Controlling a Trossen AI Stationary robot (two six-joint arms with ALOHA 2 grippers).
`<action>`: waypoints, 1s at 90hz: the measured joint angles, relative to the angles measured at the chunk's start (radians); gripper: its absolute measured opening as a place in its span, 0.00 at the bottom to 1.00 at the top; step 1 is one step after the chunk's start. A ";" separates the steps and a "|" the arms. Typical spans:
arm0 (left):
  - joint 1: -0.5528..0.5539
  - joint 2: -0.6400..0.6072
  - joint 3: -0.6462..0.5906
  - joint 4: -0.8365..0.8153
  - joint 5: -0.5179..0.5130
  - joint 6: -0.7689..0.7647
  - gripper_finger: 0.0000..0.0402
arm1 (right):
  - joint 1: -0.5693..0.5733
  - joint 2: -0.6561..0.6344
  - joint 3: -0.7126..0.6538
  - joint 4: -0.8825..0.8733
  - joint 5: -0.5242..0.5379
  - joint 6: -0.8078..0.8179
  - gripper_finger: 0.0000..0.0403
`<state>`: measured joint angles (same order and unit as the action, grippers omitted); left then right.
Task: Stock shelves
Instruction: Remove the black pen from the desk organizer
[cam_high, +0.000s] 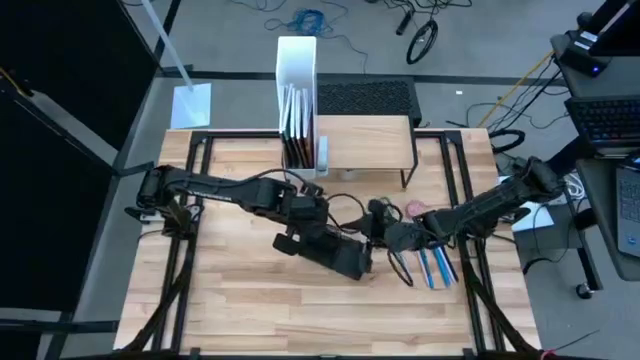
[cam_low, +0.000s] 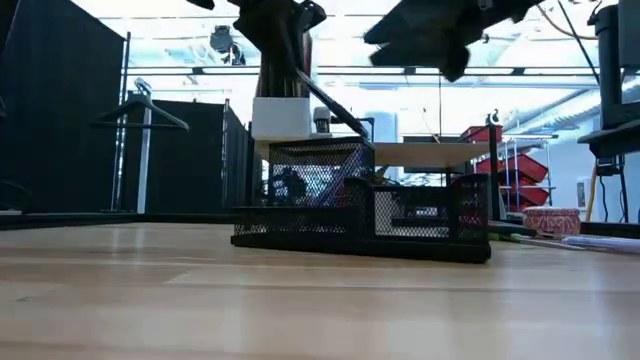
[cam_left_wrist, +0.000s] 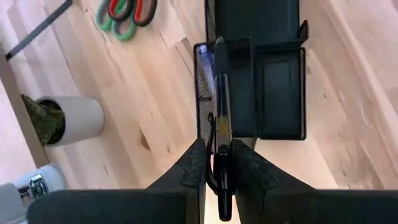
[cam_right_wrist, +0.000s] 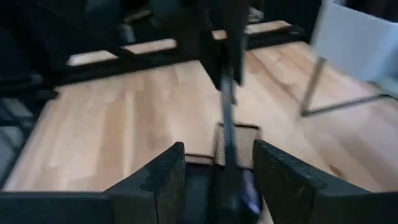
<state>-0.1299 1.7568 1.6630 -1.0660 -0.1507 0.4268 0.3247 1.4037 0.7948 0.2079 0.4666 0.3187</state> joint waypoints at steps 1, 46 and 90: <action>-0.002 -0.001 0.000 0.000 -0.001 0.001 0.09 | -0.005 0.003 0.000 0.006 -0.008 -0.001 0.42; -0.021 -0.034 0.001 0.032 -0.037 0.028 0.09 | -0.136 0.085 0.000 0.088 -0.285 0.017 0.41; -0.021 -0.034 0.001 0.055 -0.037 0.053 0.09 | -0.142 0.109 0.000 0.087 -0.303 -0.025 0.25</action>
<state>-0.1513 1.7229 1.6642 -1.0112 -0.1879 0.4797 0.1824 1.5124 0.7948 0.2950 0.1639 0.2941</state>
